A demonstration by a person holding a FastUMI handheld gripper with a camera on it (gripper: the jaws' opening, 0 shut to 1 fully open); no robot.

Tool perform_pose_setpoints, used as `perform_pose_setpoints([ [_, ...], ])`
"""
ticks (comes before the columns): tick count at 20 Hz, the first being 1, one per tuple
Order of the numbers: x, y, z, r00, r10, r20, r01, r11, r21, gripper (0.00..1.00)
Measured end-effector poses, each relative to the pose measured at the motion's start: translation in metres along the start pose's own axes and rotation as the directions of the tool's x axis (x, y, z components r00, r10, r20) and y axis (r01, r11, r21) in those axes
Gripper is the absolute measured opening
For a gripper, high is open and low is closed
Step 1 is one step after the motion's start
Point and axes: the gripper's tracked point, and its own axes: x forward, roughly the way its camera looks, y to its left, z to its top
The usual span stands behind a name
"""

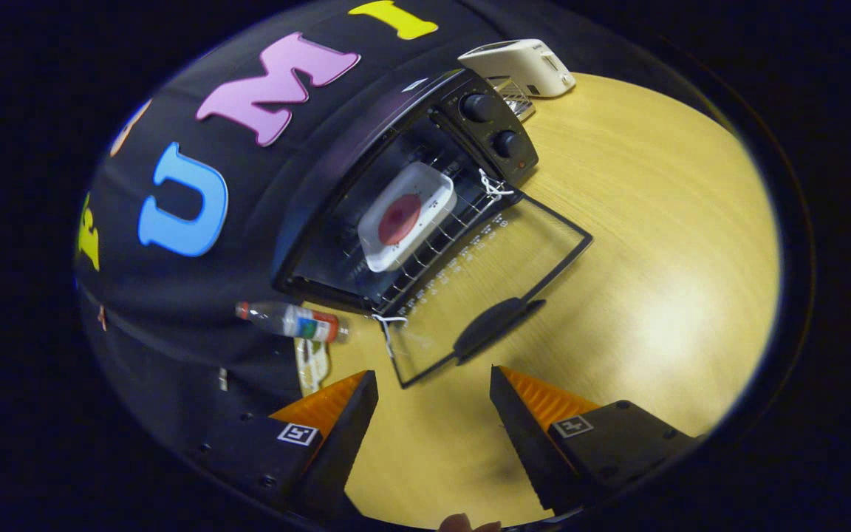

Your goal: Open the toaster oven, put the food inside, and close the toaster oven door.

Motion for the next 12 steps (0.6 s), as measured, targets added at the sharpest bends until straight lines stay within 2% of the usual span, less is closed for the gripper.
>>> perform_pose_setpoints([
  [3,0.014,-0.039,-0.015,0.991,-0.128,-0.023,0.122,0.976,-0.18,0.98],
  [4,0.019,-0.051,-0.016,0.985,-0.172,-0.007,0.163,0.943,-0.289,0.99],
  [6,0.029,-0.067,-0.012,0.97,-0.235,0.06,0.23,0.812,-0.536,0.99],
  [7,0.036,-0.069,-0.013,0.966,-0.245,0.084,0.243,0.747,-0.619,0.99],
  [8,0.041,-0.068,-0.015,0.964,-0.251,0.092,0.247,0.706,-0.664,0.99],
  [9,0.047,-0.066,-0.019,0.963,-0.257,0.083,0.245,0.701,-0.67,0.99],
  [12,0.066,-0.059,-0.017,0.959,-0.271,0.077,0.259,0.74,-0.621,1.0],
])
